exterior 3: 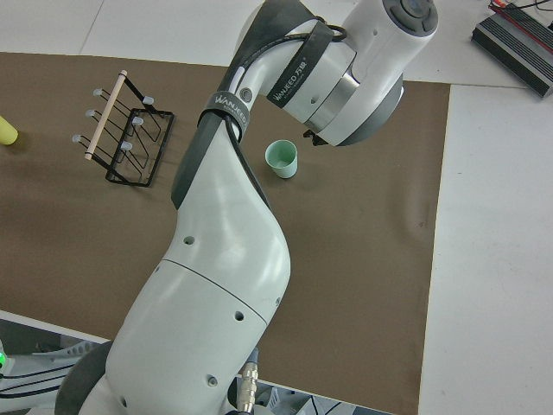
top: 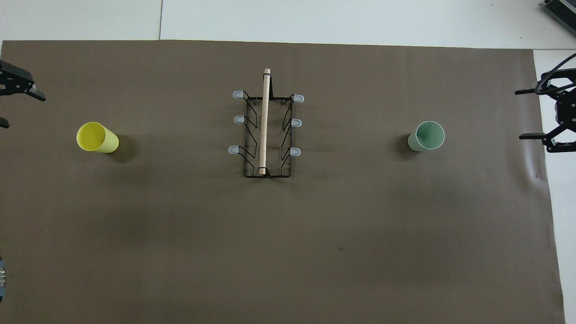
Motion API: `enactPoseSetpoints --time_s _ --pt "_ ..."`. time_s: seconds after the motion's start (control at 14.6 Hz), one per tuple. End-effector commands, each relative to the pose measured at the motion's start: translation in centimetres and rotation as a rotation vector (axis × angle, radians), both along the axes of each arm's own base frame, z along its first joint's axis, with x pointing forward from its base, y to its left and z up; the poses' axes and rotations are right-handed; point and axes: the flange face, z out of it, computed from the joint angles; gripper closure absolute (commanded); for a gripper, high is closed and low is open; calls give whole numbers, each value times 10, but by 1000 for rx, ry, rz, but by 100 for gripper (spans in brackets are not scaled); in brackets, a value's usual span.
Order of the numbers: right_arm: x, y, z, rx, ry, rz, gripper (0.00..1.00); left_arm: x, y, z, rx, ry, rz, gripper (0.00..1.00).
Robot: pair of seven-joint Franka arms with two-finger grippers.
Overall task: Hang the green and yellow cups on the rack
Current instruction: 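Move the left and right grippers toward the yellow and green cups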
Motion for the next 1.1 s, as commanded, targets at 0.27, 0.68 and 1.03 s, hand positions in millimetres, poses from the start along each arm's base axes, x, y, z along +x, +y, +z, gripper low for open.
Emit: enactPoseSetpoints --time_s 0.27,0.68,1.03 --pt "-10 -42 -69 279 90 -234 5 -3 75 -95 -219 118 501 0" --pt "-27 -65 -113 451 117 -334 4 -78 121 -171 -451 262 946 0" --pt "-27 -76 -175 574 203 -313 5 -102 117 -211 -630 322 1191 0"
